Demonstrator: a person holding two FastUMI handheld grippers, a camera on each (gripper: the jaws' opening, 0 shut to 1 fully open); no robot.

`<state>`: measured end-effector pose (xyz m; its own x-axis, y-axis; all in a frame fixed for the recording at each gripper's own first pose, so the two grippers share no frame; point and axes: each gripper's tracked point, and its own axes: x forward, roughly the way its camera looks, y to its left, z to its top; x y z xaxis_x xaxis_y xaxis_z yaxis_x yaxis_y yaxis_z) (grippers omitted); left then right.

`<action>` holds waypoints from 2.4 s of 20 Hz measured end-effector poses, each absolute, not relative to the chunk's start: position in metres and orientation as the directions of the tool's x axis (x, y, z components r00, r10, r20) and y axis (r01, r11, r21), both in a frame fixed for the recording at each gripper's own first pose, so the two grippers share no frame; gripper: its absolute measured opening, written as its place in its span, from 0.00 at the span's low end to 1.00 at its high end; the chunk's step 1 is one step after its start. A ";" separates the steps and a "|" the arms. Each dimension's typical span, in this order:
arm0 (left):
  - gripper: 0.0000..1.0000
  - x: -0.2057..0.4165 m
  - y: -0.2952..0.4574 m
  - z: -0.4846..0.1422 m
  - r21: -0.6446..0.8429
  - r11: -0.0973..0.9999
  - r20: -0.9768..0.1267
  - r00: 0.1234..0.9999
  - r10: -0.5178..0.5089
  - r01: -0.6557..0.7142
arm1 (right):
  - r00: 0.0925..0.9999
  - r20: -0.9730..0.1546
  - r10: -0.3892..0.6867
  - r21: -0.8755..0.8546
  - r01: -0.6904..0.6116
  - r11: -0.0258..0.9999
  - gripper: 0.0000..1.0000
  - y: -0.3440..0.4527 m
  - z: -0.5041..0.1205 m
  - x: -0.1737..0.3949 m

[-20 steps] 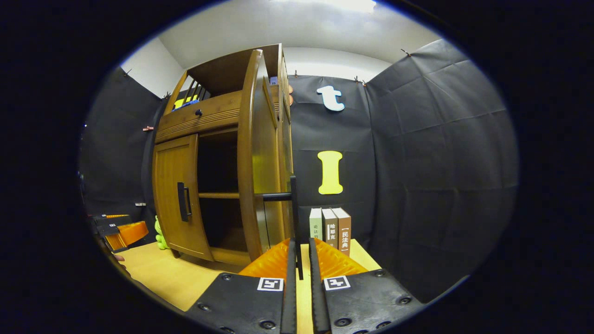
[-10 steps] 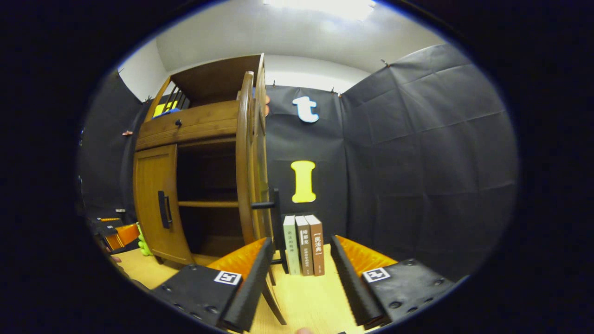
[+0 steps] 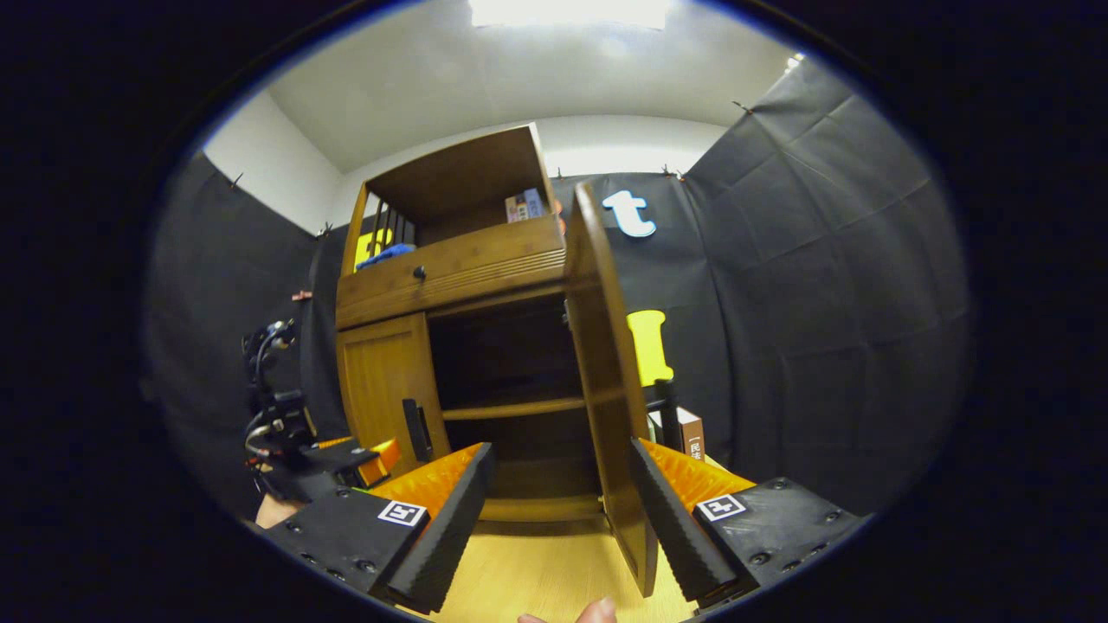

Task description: Open the right door of the double-door shoe cabinet with the right hand, and open the left door with the left hand.

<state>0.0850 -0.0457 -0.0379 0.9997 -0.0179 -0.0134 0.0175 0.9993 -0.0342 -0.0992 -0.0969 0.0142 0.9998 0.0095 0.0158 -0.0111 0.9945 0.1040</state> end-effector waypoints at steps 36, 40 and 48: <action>0.27 0.175 -0.031 -0.060 -0.014 0.999 -0.103 0.994 -0.046 0.045 | 0.993 -0.076 0.089 0.116 -0.080 0.990 0.98 -0.061 -0.046 -0.050; 0.28 0.133 -0.012 -0.053 -0.018 0.999 -0.089 0.995 -0.039 0.038 | 0.995 -0.080 0.065 0.113 -0.056 0.992 0.98 -0.064 -0.044 -0.038; 0.22 0.055 0.047 -0.043 -0.018 0.999 -0.074 0.997 0.030 -0.031 | 0.995 -0.089 0.039 0.105 -0.030 0.994 0.98 -0.064 -0.047 -0.036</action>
<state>0.0549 0.0467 -0.0428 0.9969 0.0296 -0.0735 -0.0311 0.9994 -0.0183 -0.0361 -0.0640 -0.0466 0.9952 0.0395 -0.0893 -0.0300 0.9940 0.1049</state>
